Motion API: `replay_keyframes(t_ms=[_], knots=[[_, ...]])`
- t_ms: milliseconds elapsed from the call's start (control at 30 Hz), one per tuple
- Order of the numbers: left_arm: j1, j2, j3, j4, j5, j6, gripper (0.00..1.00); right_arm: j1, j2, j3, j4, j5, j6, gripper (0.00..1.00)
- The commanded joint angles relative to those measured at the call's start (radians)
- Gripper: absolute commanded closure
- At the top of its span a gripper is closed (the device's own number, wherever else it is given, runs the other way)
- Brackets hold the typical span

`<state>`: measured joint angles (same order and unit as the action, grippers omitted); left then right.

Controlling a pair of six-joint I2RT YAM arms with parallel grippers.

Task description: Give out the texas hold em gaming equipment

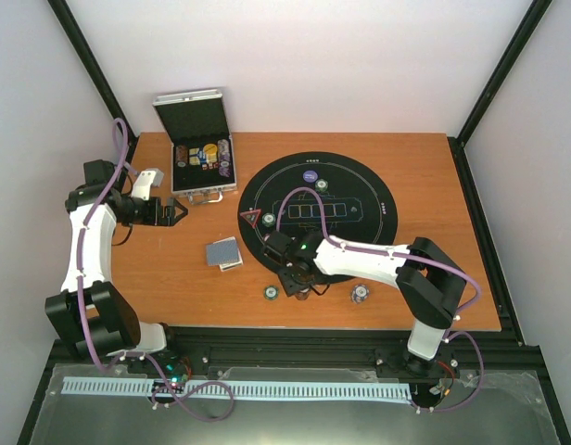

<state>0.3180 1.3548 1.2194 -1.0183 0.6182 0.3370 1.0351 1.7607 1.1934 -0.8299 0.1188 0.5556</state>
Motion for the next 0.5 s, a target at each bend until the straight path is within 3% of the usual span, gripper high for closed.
replay_keyframes(t_ms=[0, 467], knots=[[0.001, -0.005, 0.044, -0.009, 0.015, 0.019, 0.0, 0.005, 0.009, -0.024, 0.019, 0.016, 0.013, 0.4], [0.001, -0.006, 0.052, -0.014, 0.018, 0.017, 0.0, 0.005, 0.001, -0.034, 0.018, 0.024, 0.009, 0.53]])
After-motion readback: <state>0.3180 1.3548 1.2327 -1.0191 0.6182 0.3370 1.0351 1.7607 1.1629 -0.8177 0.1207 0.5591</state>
